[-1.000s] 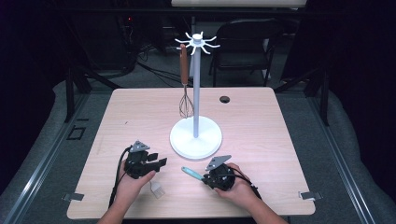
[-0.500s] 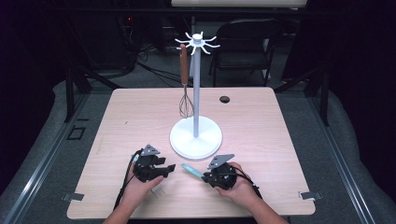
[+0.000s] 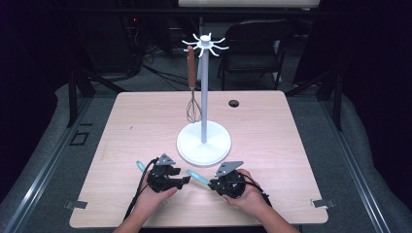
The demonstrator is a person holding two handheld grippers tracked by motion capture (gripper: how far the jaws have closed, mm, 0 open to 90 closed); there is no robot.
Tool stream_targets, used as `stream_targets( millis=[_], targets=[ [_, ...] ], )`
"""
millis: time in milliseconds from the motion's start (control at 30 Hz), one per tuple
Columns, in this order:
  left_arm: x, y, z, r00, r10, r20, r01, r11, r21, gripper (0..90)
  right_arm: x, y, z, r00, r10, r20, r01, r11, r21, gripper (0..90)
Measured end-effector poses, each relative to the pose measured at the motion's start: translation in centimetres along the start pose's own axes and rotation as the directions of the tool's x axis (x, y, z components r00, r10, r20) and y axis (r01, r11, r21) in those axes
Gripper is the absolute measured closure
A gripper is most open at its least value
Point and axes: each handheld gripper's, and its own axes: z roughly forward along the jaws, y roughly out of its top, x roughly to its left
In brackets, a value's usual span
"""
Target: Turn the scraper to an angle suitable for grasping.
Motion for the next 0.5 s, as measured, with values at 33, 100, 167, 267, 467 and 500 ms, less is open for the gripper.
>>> stream_targets(
  millis=[33, 100, 167, 267, 467, 500],
  targets=[
    [-0.05, -0.01, 0.11, 1.0000, -0.004, 0.007, 0.004, 1.0000, -0.001, 44.3, 0.01, 0.02, -0.04, 1.0000, 0.001, -0.003, -0.001, 1.000, 0.002, 80.4],
    [-0.16, 0.00, 0.35, 0.9996, -0.001, 0.028, 0.001, 1.0000, 0.003, 44.3, 0.05, 0.03, -0.05, 1.0000, -0.001, -0.003, 0.001, 1.000, -0.001, 80.4],
    [-0.32, 0.01, 0.48, 0.9991, -0.009, 0.042, 0.009, 1.0000, 0.004, 44.3, 0.13, 0.05, -0.07, 1.0000, -0.001, -0.005, 0.001, 1.000, -0.005, 80.4],
    [-0.56, 0.13, 0.53, 0.9962, -0.016, 0.085, 0.016, 0.9999, 0.002, 45.1, 0.34, 0.14, -0.12, 0.9999, -0.011, -0.010, 0.011, 1.000, -0.009, 80.4],
    [-0.64, 0.27, 0.27, 0.9950, -0.025, 0.097, 0.026, 0.9995, -0.019, 46.1, 0.41, 0.23, -0.21, 0.9998, -0.007, -0.019, 0.007, 1.000, -0.030, 80.1],
    [-0.57, 0.29, 0.20, 0.9944, -0.024, 0.103, 0.026, 0.9994, -0.022, 46.2, 0.38, 0.22, -0.21, 0.9997, -0.006, -0.022, 0.005, 0.999, -0.032, 79.8]
  ],
)
